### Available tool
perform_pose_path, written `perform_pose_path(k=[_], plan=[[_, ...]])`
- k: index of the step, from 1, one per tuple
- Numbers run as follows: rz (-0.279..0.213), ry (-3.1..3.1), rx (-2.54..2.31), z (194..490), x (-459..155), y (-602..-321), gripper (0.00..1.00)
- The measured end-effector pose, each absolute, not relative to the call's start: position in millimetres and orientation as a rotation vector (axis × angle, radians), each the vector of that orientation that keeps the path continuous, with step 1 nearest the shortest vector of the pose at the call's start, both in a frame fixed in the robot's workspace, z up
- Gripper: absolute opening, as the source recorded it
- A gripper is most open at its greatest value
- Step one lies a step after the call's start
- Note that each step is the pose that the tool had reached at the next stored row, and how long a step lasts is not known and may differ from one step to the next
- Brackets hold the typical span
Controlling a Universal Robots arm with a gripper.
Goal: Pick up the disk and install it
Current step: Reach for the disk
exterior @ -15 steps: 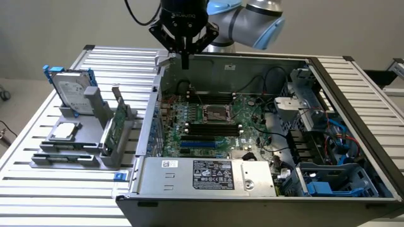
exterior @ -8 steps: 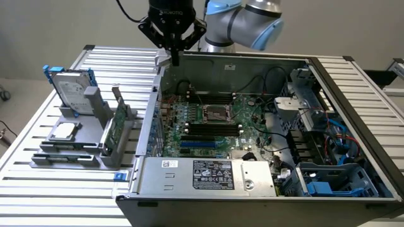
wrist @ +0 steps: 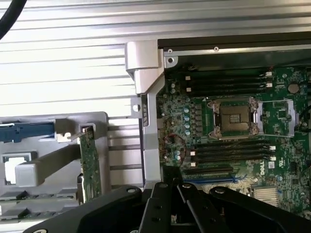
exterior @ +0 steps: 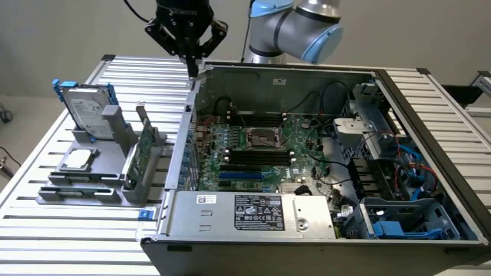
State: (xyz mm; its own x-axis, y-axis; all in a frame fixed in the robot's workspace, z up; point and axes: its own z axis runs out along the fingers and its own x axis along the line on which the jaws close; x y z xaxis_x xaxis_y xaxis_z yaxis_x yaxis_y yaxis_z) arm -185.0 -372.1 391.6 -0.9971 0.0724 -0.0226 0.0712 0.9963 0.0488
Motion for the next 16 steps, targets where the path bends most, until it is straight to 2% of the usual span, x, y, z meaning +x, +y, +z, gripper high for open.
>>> perform_pose_path(k=[16], plan=[[0.072,3.114,0.112,389,-258,-352,0.11]])
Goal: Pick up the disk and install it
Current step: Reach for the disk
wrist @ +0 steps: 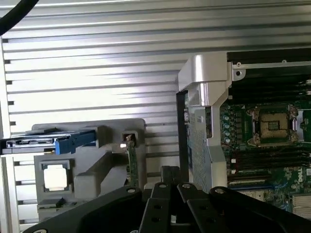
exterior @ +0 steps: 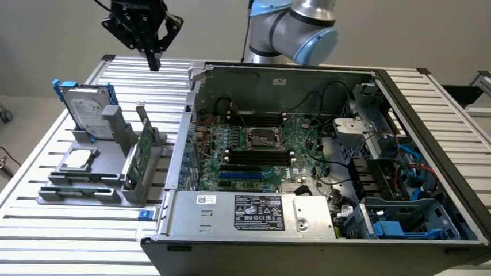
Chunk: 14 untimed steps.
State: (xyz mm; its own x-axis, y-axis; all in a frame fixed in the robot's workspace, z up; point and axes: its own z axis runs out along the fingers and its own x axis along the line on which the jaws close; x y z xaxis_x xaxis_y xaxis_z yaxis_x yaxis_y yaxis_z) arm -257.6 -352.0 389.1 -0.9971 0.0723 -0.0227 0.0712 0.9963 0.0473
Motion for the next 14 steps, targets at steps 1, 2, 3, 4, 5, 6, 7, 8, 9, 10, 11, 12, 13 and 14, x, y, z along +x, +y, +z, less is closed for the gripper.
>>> perform_pose_path(k=[1,2,3,4,5,6,7,8,9,10,11,12,13,14], plan=[[0.072,3.114,0.112,389,-262,-351,0.11],[0.071,3.114,0.112,388,-267,-349,0.11],[0.071,3.114,0.112,388,-271,-347,0.11],[0.07,3.114,0.112,388,-276,-346,0.11],[0.068,3.114,0.112,387,-280,-345,0.11],[0.067,3.114,0.112,387,-285,-343,0.11],[0.066,3.114,0.112,386,-290,-342,0.11],[0.064,3.114,0.112,385,-294,-340,0.11],[0.062,3.114,0.112,385,-299,-339,0.11],[0.06,3.114,0.112,384,-303,-338,0.11],[0.058,3.114,0.112,383,-307,-337,0.11],[0.056,3.114,0.112,383,-312,-336,0.11],[0.055,3.114,0.112,382,-317,-335,0.11],[0.053,3.114,0.112,381,-321,-334,0.11]])
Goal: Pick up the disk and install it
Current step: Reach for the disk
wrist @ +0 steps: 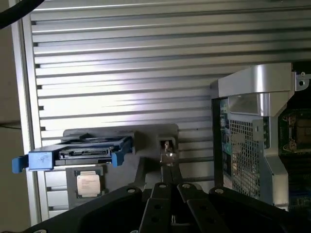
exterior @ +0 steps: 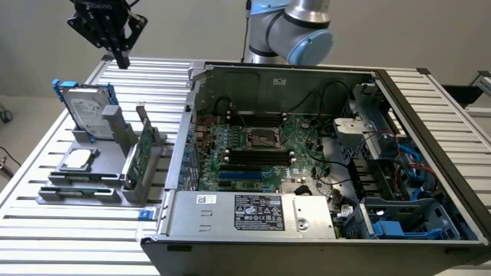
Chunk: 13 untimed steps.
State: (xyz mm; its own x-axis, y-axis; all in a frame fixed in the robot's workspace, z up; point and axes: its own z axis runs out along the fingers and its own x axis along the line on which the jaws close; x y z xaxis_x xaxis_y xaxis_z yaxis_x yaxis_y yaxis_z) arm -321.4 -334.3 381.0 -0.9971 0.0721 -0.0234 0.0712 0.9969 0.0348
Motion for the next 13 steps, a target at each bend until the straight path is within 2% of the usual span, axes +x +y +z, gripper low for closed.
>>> perform_pose_path(k=[13], plan=[[0.037,3.114,0.111,370,-380,-325,0.11]])
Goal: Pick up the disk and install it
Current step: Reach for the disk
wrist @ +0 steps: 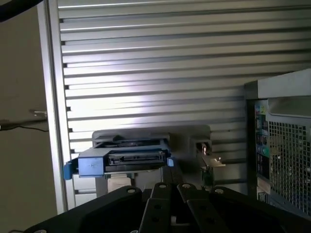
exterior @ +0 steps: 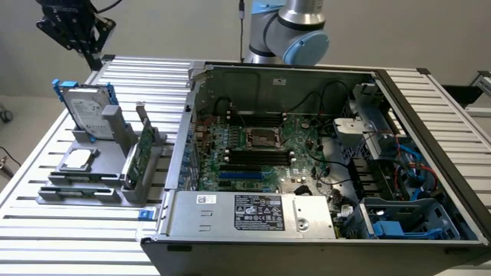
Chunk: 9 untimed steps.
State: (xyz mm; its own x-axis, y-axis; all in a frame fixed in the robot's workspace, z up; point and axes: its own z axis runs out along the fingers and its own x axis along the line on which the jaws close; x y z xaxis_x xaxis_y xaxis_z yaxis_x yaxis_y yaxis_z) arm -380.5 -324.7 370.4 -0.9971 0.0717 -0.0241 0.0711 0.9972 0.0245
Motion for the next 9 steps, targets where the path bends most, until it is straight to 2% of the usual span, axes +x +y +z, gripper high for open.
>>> perform_pose_path(k=[9], plan=[[0.035,3.123,0.112,368,-421,-321,0.11]])
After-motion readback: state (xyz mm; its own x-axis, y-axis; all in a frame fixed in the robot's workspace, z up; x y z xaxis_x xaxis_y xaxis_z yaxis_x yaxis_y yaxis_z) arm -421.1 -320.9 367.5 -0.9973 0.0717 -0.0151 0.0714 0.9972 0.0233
